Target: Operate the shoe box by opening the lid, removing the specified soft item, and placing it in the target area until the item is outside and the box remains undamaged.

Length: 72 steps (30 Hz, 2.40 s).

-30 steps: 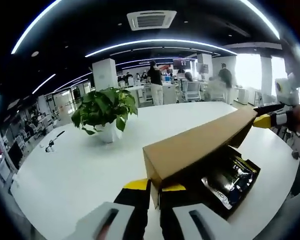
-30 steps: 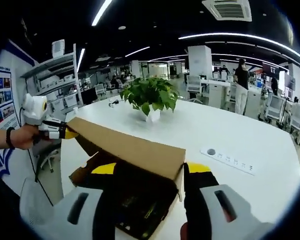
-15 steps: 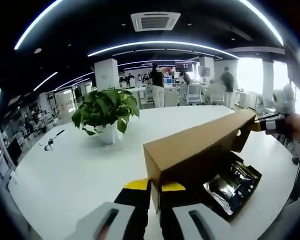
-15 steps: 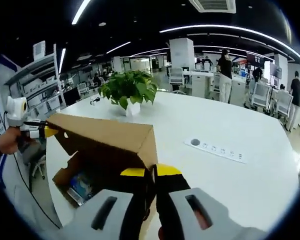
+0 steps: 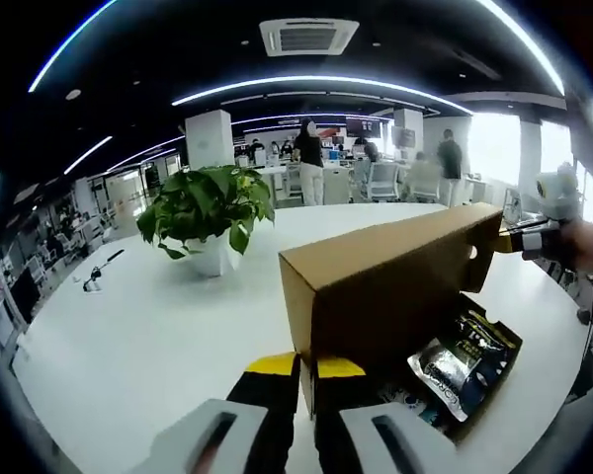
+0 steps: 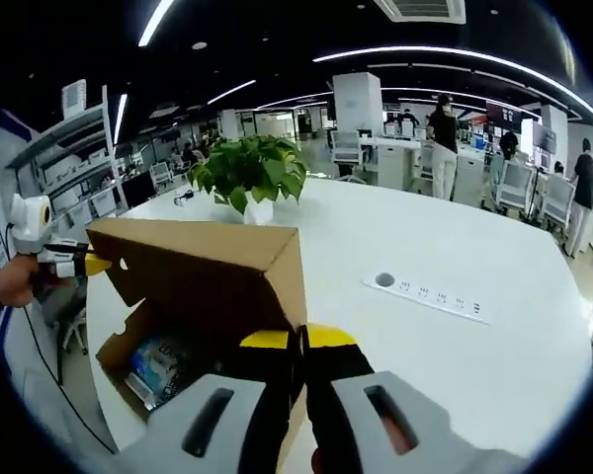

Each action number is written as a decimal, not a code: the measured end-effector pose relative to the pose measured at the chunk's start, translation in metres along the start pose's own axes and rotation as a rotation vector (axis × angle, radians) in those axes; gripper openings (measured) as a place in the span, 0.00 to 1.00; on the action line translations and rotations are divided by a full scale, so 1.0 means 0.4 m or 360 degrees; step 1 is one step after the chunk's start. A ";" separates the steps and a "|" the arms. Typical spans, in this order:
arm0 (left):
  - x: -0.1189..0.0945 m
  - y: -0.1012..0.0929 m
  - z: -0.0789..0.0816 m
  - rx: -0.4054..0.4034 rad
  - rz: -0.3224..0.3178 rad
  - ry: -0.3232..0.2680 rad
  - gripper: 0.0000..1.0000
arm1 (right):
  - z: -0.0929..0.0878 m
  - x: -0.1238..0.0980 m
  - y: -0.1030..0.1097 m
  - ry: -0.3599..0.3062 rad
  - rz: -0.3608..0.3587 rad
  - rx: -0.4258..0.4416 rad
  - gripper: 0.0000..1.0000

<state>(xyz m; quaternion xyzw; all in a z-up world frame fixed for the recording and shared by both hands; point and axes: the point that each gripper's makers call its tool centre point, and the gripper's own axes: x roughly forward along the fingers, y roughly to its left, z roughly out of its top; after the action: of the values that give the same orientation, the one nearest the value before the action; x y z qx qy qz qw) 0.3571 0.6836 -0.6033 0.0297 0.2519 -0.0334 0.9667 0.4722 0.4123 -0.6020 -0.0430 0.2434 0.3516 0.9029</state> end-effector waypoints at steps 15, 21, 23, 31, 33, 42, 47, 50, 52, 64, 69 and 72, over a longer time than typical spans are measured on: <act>0.040 0.009 -0.055 -0.0092 -0.0013 0.0102 0.02 | -0.035 0.049 -0.024 0.0060 0.0010 0.0036 0.01; 0.058 0.012 -0.070 -0.0092 -0.0020 0.0132 0.02 | -0.060 0.072 -0.031 0.0109 0.0016 0.0037 0.00; 0.059 0.012 -0.071 -0.0100 -0.0020 0.0138 0.02 | -0.076 0.080 -0.035 0.0140 0.0018 0.0037 0.00; 0.077 0.017 -0.078 -0.0104 -0.0019 0.0155 0.02 | -0.112 0.101 -0.038 0.0198 0.0022 0.0058 0.00; 0.083 0.018 -0.080 -0.0102 -0.0020 0.0163 0.02 | -0.111 0.106 -0.041 0.0195 0.0024 0.0068 0.00; 0.112 0.029 -0.071 -0.0105 -0.0007 0.0170 0.02 | -0.106 0.131 -0.049 0.0185 0.0030 0.0114 0.00; 0.125 0.036 -0.070 -0.0103 -0.0006 0.0176 0.02 | -0.106 0.144 -0.057 0.0188 0.0033 0.0127 0.00; 0.136 0.040 -0.070 -0.0106 -0.0007 0.0179 0.03 | -0.108 0.152 -0.059 0.0193 0.0033 0.0134 0.00; 0.143 0.043 -0.070 -0.0109 -0.0007 0.0183 0.03 | -0.108 0.157 -0.061 0.0196 0.0030 0.0141 0.01; 0.184 0.063 -0.071 -0.0153 0.0012 0.0207 0.03 | -0.125 0.187 -0.066 0.0235 -0.0026 0.0250 0.01; 0.195 0.070 -0.076 -0.0166 0.0018 0.0227 0.03 | -0.137 0.194 -0.066 0.0260 -0.0043 0.0281 0.01; 0.201 0.078 -0.084 -0.0182 0.0023 0.0245 0.03 | -0.143 0.204 -0.054 0.0270 -0.0057 0.0289 0.02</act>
<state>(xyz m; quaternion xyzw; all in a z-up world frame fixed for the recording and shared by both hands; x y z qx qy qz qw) 0.4131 0.7131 -0.6705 -0.0211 0.3267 -0.0097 0.9448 0.5149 0.4319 -0.6926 0.0052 0.3489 0.3070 0.8854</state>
